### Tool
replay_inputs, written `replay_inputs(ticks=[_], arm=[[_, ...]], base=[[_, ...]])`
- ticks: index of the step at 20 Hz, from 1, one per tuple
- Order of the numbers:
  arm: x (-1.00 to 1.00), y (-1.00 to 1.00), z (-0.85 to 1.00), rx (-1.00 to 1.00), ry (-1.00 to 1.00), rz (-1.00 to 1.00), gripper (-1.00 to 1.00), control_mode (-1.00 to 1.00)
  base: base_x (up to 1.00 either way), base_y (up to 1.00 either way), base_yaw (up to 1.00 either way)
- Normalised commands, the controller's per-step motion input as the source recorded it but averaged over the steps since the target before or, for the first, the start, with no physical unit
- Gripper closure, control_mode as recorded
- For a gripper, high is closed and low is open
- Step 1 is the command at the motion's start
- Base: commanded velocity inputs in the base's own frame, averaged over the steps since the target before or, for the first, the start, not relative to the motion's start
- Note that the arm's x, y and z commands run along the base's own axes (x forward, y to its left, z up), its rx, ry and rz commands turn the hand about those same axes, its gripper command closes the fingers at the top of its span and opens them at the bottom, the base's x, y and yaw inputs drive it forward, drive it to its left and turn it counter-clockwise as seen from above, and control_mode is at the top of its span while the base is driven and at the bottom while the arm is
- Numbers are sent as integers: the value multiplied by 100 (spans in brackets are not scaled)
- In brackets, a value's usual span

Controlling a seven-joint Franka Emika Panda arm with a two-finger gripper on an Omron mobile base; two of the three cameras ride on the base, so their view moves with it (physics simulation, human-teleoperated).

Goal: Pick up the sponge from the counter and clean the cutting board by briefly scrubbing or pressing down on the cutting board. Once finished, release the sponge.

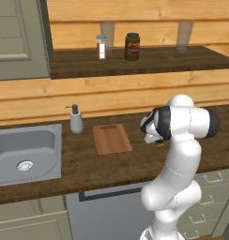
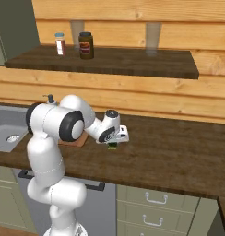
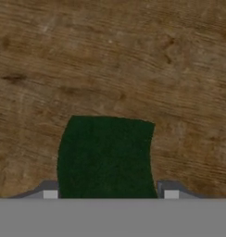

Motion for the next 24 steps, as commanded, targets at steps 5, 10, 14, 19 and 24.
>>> replay_inputs(ticks=[5,10,14,19,24], arm=[[-9,22,12,0,-1,3,100,-100],[-7,66,41,0,-11,14,100,-100],[0,77,18,0,-5,14,100,-100],[0,60,22,0,-1,12,100,-100],[0,49,14,0,0,9,100,-100]], base=[[0,0,0],[0,0,0],[0,0,0],[0,0,0],[0,0,0]])
